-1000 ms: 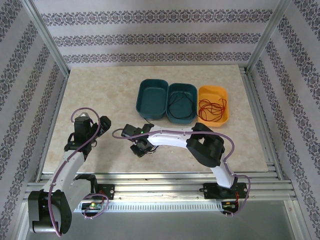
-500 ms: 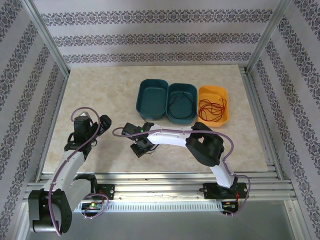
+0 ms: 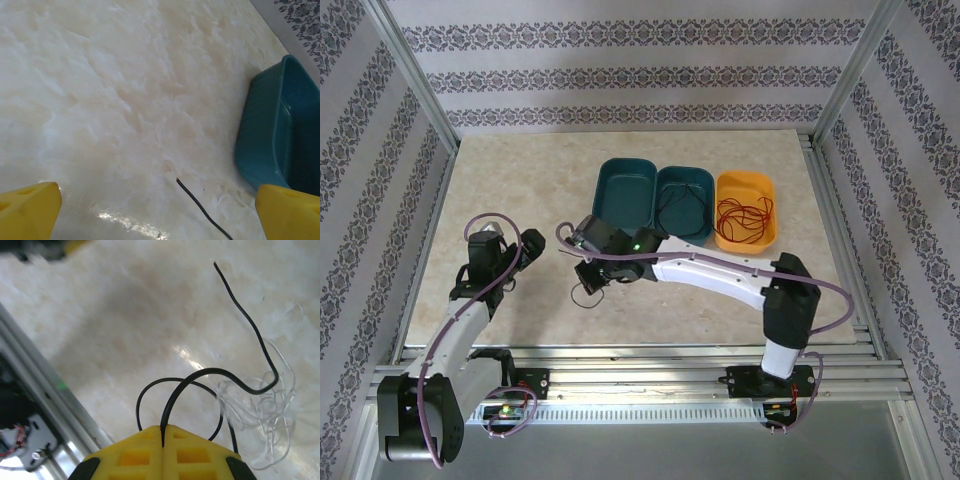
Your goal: Untangle the cables
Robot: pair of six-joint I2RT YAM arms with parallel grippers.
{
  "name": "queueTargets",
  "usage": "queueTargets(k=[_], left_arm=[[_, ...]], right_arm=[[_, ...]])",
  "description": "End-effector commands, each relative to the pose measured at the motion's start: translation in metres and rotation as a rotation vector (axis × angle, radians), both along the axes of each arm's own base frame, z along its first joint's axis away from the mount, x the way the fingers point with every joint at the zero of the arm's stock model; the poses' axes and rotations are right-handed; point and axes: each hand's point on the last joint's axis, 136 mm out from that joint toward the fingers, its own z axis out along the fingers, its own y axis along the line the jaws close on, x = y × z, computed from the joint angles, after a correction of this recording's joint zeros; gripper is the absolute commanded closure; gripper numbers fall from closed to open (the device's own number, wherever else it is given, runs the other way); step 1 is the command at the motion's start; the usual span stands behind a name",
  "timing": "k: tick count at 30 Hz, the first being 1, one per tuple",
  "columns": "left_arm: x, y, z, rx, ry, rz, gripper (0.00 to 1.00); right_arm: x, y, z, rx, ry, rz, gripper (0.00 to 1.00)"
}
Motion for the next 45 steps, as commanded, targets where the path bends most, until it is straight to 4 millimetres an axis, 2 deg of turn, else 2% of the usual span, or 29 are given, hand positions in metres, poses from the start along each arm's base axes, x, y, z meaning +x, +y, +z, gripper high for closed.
queueTargets(k=[1,6,10,14,18,24,34,45], left_arm=[[0.006,-0.005,0.003,-0.041,-0.037,-0.026,0.01],[0.012,-0.017,0.004,-0.082,-0.051,-0.08,0.01],[0.015,-0.022,0.005,-0.094,-0.06,-0.111,0.01],[0.016,-0.023,0.006,-0.085,-0.068,-0.124,0.01],[0.016,-0.022,0.007,-0.076,-0.067,-0.127,0.01],[0.016,-0.022,0.007,-0.082,-0.07,-0.125,0.01],[0.016,-0.025,0.007,-0.094,-0.074,-0.131,0.01],[0.017,-0.033,-0.002,-0.135,-0.055,-0.163,0.01]], right_arm=[[0.006,0.002,0.023,0.104,-0.02,0.002,1.0],[0.005,0.009,0.059,0.291,-0.01,0.032,1.0],[0.004,0.012,0.081,0.398,0.005,0.049,1.0],[0.004,0.007,0.104,0.433,-0.03,0.057,1.0],[-0.002,0.002,0.135,0.488,-0.07,0.077,1.0],[-0.005,-0.015,0.171,0.538,-0.151,0.077,1.0],[0.0,-0.041,0.202,0.582,-0.227,0.044,1.0],[0.024,-0.065,0.198,0.537,-0.272,-0.058,1.0]])
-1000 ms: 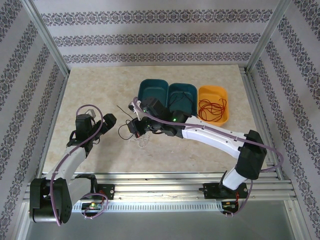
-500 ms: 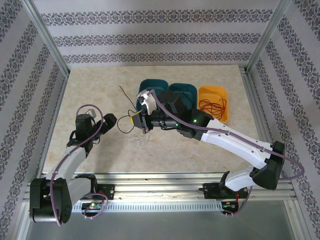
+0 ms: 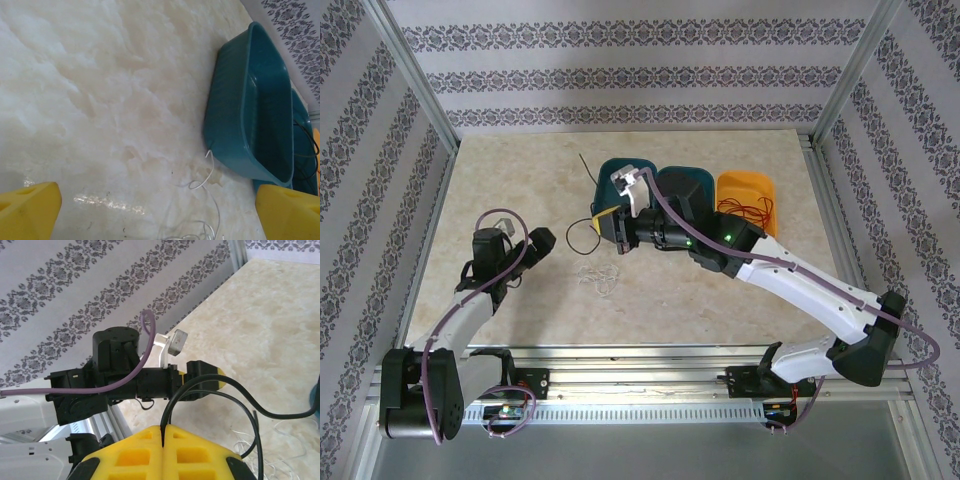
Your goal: Untangle the cables
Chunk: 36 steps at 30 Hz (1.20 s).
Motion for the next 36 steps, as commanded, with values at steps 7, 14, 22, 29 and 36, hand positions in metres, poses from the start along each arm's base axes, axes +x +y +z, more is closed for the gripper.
queueTargets(k=[7,14,22,29,36], left_arm=[[0.006,-0.008,0.009,-0.017,-0.047,-0.041,0.01],[0.008,-0.014,0.013,-0.006,-0.058,-0.065,0.0],[0.008,-0.018,0.013,-0.006,-0.057,-0.08,0.01],[0.008,-0.019,0.013,-0.004,-0.056,-0.084,0.01],[0.01,-0.019,0.015,-0.003,-0.059,-0.087,0.01]], right_arm=[[0.048,-0.063,0.001,-0.077,-0.056,-0.258,1.0],[0.095,-0.13,-0.032,-0.152,0.008,-0.473,1.0],[0.139,-0.183,-0.08,-0.222,0.116,-0.614,1.0],[0.155,-0.197,-0.122,-0.294,0.207,-0.657,1.0],[0.161,-0.191,-0.157,-0.336,0.294,-0.642,1.0]])
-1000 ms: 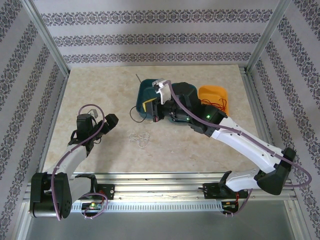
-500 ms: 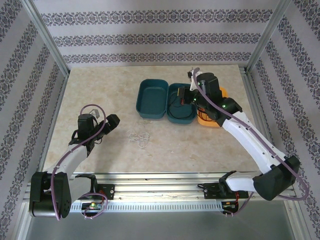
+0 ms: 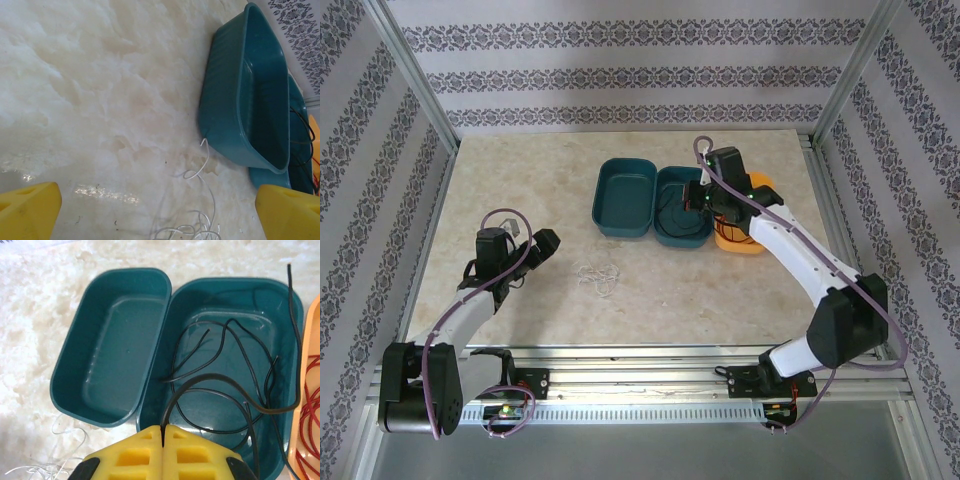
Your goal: Untangle the cables
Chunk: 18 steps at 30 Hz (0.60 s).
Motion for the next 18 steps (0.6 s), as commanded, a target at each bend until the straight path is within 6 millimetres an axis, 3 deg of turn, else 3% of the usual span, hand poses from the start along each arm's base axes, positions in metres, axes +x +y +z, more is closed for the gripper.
queueTargets(k=[1,18], left_arm=[[0.011,-0.007,0.019,0.014,-0.071,-0.037,0.01],[0.012,-0.007,0.017,0.016,-0.066,-0.04,0.01]], right_arm=[[0.001,0.001,-0.015,-0.001,0.05,-0.001,1.0],[0.023,0.009,-0.084,-0.087,0.213,0.02,1.0]])
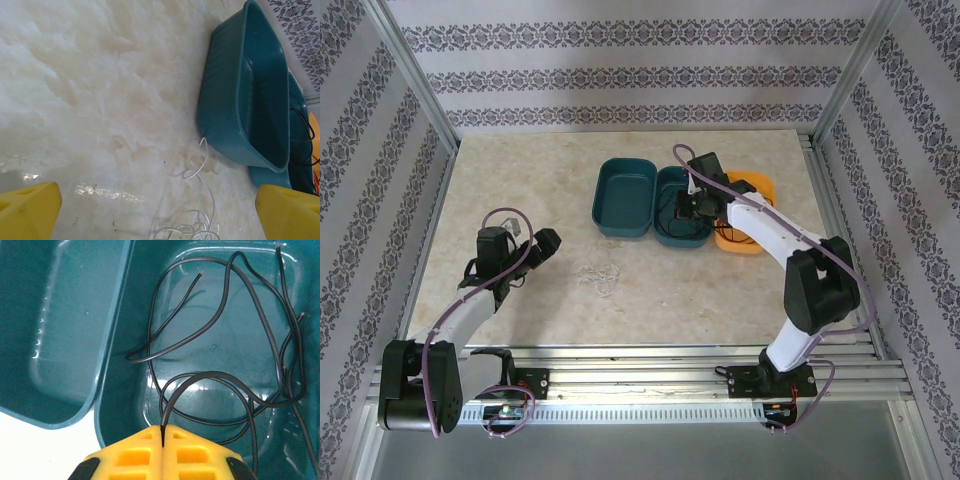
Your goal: Untangle the cables
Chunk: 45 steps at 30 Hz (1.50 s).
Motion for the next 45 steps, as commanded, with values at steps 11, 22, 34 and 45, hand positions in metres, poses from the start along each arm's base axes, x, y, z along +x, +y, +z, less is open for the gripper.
queueTargets(k=[11,22,34,45], left_arm=[[0.01,-0.004,0.016,0.02,-0.065,-0.031,0.01],[0.009,-0.004,0.016,0.02,-0.064,-0.029,0.01],[0.006,-0.003,0.017,0.029,-0.065,-0.029,0.01],[0.006,-0.003,0.019,0.029,-0.069,-0.026,0.01]], right_arm=[[0.022,0.02,-0.03,0.005,0.07,0.049,1.0],[0.028,0.065,-0.034,0.195,0.075,0.13,1.0],[0.035,0.037,-0.049,0.164,0.049,0.024,1.0],[0.02,0.001,-0.055,0.004,0.046,-0.046,0.92]])
